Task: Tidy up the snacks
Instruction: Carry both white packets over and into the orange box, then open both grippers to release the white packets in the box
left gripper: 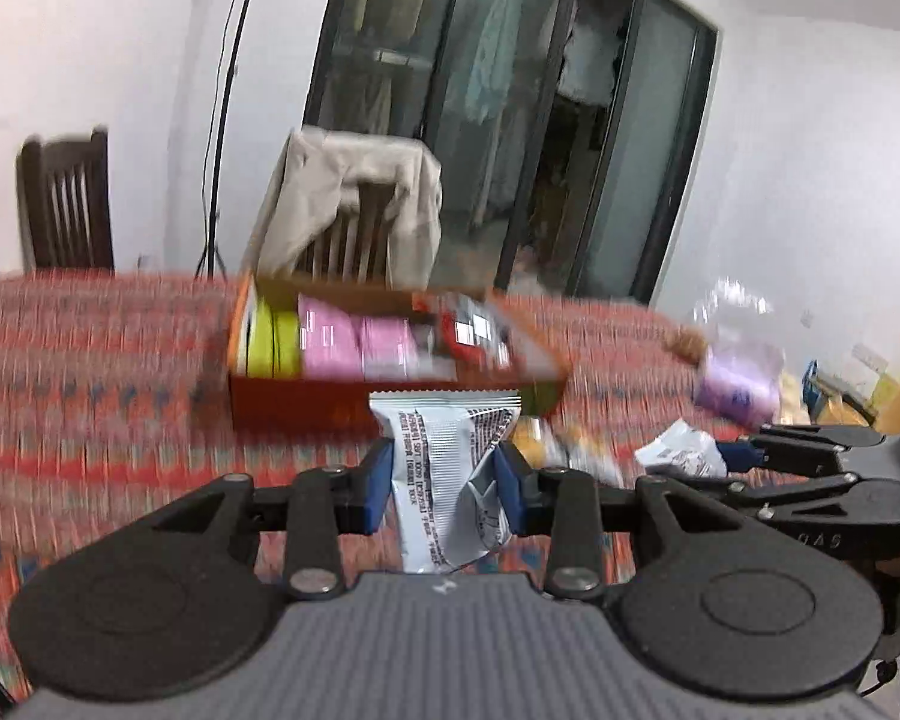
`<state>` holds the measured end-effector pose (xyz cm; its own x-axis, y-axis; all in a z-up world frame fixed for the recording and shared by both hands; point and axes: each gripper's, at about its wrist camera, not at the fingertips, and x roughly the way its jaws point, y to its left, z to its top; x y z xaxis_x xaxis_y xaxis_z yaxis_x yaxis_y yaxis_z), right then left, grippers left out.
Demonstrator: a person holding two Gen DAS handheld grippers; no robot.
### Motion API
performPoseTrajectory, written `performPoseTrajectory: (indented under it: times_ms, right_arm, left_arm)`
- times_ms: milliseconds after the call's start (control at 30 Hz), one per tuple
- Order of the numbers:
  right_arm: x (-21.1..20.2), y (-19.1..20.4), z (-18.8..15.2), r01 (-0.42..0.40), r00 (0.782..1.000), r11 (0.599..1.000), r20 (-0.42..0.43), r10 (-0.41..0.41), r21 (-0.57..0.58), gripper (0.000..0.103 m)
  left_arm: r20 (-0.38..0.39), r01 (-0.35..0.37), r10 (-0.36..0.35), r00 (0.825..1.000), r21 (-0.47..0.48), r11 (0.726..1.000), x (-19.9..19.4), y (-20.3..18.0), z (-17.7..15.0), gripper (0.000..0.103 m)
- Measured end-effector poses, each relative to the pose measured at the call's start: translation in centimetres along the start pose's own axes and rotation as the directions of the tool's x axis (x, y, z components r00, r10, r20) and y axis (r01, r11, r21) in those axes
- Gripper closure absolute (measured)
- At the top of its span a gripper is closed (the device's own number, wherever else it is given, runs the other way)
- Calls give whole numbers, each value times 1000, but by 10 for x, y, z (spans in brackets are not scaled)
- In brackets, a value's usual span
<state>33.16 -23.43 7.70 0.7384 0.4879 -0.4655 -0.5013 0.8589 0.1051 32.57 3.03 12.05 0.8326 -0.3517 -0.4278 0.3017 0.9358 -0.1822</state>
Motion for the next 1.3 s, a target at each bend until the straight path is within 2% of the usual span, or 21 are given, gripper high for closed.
performPoseTrajectory:
  times_ms: [133, 267, 367, 567, 767, 833, 933, 1000, 1200, 1300]
  right_arm:
    - [26, -13, 51, -4, 999, 999, 31, 5, -42, 60]
    - [68, -33, 97, -42, 999, 999, 25, 42, -31, 60]
    - [111, -49, 126, -57, 998, 998, -8, 57, -8, 60]
    - [198, -72, 142, -63, 993, 996, -94, 70, 70, 60]
    - [277, -84, 129, -17, 983, 989, -180, 44, 147, 60]
    - [294, -84, 120, -10, 977, 989, -208, 41, 147, 59]
    - [311, -79, 108, 4, 971, 992, -239, 26, 124, 57]
    - [316, -76, 105, 12, 968, 995, -251, 14, 102, 50]
    - [304, -69, 112, 41, 972, 998, -233, -28, 48, 38]
    - [286, -68, 122, 51, 976, 998, -211, -43, 33, 37]
  left_arm:
    - [44, -8, 7, 999, 12, 1000, 28, 11, 46, 66]
    - [14, -6, 6, 1000, -17, 1000, 72, 32, 85, 66]
    - [-16, -54, 54, 998, -9, 999, 112, 46, 103, 66]
    - [-118, -106, 103, 988, -19, 994, 184, 78, 101, 66]
    - [-226, -131, 114, 967, -63, 989, 239, 108, 76, 66]
    - [-245, -135, 118, 962, -52, 990, 244, 113, 67, 65]
    - [-254, -148, 135, 958, -32, 988, 250, 115, 58, 58]
    - [-251, -128, 116, 961, -30, 991, 248, 115, 55, 56]
    - [-240, -114, 103, 965, -34, 993, 232, 114, 61, 53]
    - [-224, -109, 98, 970, -38, 993, 214, 109, 67, 51]
